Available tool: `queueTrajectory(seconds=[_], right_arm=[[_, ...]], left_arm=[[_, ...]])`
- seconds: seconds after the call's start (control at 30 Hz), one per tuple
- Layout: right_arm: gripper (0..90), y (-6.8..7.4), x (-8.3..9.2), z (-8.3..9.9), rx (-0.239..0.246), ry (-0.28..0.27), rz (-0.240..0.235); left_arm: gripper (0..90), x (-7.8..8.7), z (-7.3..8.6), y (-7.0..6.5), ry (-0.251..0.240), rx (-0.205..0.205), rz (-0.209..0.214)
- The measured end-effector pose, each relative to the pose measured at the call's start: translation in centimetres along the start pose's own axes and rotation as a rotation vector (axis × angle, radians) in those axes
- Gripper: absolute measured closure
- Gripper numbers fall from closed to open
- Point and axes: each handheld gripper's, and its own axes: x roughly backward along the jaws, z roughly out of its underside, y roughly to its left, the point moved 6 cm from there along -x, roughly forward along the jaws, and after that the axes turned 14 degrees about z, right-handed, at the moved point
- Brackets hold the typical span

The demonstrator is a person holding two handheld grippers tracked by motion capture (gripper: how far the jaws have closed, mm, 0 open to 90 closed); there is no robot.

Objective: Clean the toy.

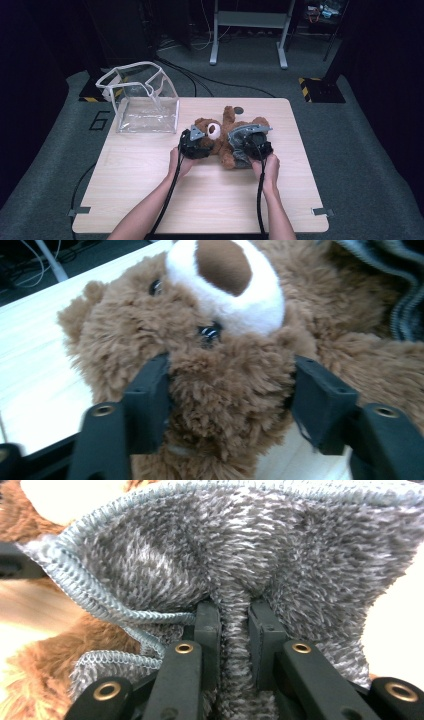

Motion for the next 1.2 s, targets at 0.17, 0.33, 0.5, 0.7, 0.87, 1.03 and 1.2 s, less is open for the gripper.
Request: queueTrajectory(seconds=[0.17,0.33,0.5,0.7,0.87,1.03,1.2], right_arm=[[77.5,1.0,2.4,-0.9,-0.019,-0.075,-0.094],[77.3,4.8,1.4,-1.4,0.091,-0.023,-0.097],[77.5,5.7,-0.7,0.0,0.062,0.027,-0.139],[77.5,6.7,-0.8,2.5,0.097,0.088,-0.212],[77.5,6.8,0.5,3.8,0.138,0.116,-0.255],[77.4,3.5,3.1,2.0,0.045,0.024,-0.193],[76.9,2.9,4.2,-1.1,0.031,-0.031,-0.14]], left_arm=[[44.7,-0.1,0.1,0.5,-0.013,0.028,0.02],[57.3,0.0,0.2,0.7,-0.016,0.065,0.034],[60.4,-0.2,0.2,0.9,-0.016,0.082,0.042],[60.2,-0.2,0.2,1.1,-0.019,0.101,0.057],[60.0,-0.1,0.2,1.2,-0.026,0.109,0.068],[60.0,-0.1,0.1,1.3,-0.033,0.117,0.073],[60.1,-0.1,0.0,1.3,-0.035,0.117,0.077]])
